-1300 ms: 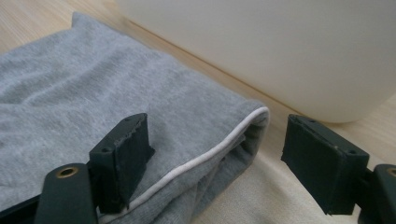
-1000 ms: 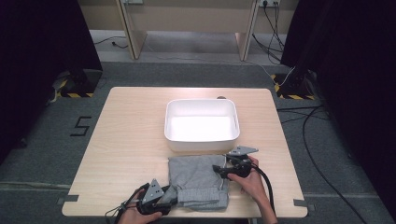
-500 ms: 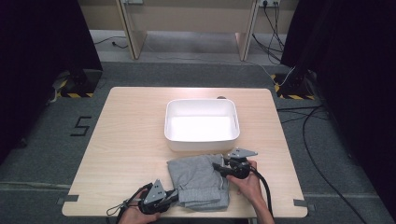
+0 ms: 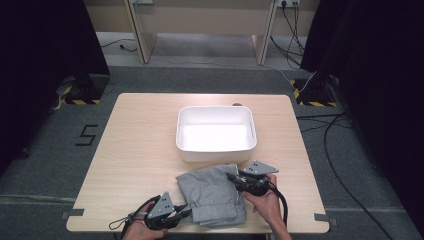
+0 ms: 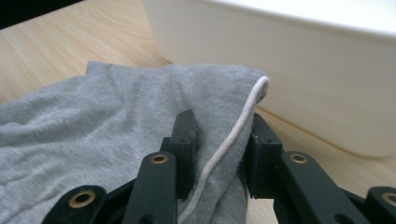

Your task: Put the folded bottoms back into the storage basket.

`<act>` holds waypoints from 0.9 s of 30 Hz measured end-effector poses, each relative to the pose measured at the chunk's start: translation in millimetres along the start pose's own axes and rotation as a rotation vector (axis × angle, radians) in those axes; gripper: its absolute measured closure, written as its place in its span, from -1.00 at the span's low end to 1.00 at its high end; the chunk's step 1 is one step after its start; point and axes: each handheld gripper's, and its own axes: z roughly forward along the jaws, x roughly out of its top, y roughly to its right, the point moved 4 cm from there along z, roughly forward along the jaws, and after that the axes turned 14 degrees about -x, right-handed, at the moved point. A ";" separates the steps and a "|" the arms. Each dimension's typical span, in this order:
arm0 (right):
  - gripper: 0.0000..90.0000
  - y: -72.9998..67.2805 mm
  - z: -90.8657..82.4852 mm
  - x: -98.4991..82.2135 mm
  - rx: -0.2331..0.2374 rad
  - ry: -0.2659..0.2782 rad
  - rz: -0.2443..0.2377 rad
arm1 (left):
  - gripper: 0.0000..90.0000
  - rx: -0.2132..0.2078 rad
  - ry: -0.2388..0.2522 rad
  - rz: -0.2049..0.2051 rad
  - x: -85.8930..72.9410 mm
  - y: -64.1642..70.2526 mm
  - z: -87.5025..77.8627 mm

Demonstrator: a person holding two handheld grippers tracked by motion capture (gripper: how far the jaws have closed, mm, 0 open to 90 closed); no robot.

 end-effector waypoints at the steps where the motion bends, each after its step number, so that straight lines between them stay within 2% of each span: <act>1: 0.55 -1.3 -2.5 1.8 0.000 0.005 0.003 | 0.77 -0.010 0.012 -0.004 2.7 1.4 -1.9; 4: 0.55 -2.4 -6.1 5.1 -0.008 0.016 -0.013 | 0.76 -0.016 0.013 -0.001 4.1 2.7 -2.7; 6: 0.55 -2.9 -6.5 6.4 -0.007 0.024 -0.006 | 0.76 -0.015 0.016 -0.002 4.5 2.7 -2.5; 9: 0.55 -2.0 -6.1 5.6 -0.010 0.018 -0.004 | 0.73 -0.019 0.013 -0.040 2.2 0.0 0.1; 11: 0.55 -0.6 -3.1 3.9 -0.009 0.013 0.003 | 0.67 -0.009 -0.005 -0.047 -1.5 -0.9 4.0; 12: 0.55 -0.2 -2.0 2.6 -0.011 0.006 0.005 | 0.61 -0.007 -0.014 -0.059 -2.7 -0.9 5.8; 13: 0.55 0.1 0.7 0.5 -0.011 0.000 0.006 | 0.47 -0.010 -0.021 -0.073 -2.9 -0.9 7.0; 14: 0.55 0.1 0.7 0.5 -0.011 0.000 0.006 | 0.47 -0.007 -0.021 -0.083 -2.3 -0.8 7.1; 16: 0.55 1.2 1.9 -0.6 -0.009 -0.009 0.009 | 0.35 -0.006 -0.013 -0.110 -0.2 -1.0 6.9; 17: 0.55 2.3 2.7 -0.7 -0.009 -0.011 0.014 | 0.22 -0.010 -0.016 -0.124 0.1 -0.9 6.9; 18: 0.55 2.3 2.7 -0.7 -0.009 -0.011 0.014 | 0.22 -0.018 -0.021 -0.148 0.3 -1.1 7.3; 20: 0.54 2.6 3.0 -1.2 -0.011 -0.015 0.009 | -0.02 -0.047 0.010 -0.221 2.2 -1.5 8.2; 21: 0.54 2.6 3.0 -1.2 -0.011 -0.015 0.009 | -0.11 -0.047 0.010 -0.221 2.2 -1.5 8.2; 22: 0.54 2.9 3.3 -1.3 -0.008 -0.015 0.009 | -0.11 -0.052 0.016 -0.234 3.0 -1.2 7.9; 24: 0.54 3.6 3.8 -1.8 -0.007 -0.018 0.004 | -0.45 -0.049 -0.001 -0.231 4.9 2.1 7.4; 27: 0.54 3.7 4.9 -2.6 -0.005 -0.021 0.004 | -0.61 -0.048 -0.015 -0.236 5.1 7.6 10.7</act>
